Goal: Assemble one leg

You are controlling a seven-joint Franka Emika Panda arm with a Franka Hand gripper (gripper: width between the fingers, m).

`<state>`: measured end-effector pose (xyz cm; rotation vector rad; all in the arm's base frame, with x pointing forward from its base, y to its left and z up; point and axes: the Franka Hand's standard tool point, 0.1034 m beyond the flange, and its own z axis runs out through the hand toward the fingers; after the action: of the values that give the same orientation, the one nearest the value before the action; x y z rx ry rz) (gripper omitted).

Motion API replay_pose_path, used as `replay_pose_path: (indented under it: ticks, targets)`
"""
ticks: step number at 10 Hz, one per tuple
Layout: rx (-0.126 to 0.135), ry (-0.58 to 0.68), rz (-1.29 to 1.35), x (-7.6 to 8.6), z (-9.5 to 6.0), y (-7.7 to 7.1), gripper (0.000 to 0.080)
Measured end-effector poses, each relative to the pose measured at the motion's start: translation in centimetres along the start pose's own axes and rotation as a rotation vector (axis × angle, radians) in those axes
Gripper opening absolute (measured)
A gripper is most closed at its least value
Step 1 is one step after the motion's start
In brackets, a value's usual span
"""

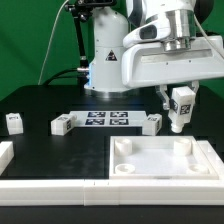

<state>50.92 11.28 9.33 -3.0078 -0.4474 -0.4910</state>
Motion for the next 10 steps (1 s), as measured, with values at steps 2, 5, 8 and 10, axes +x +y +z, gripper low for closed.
replay_pose_path:
  ticks: [2, 5, 8, 10]
  targets:
    - [-0.008, 0.045, -0.04, 4.2, 0.0, 1.4, 0.0285]
    - [-0.013, 0.044, -0.159, 7.0, 2.0, 4.3, 0.0285]
    - [-0.01, 0.045, -0.154, 6.8, 2.0, 3.8, 0.0285]
    - [-0.007, 0.041, -0.135, 6.9, 2.0, 3.8, 0.0285]
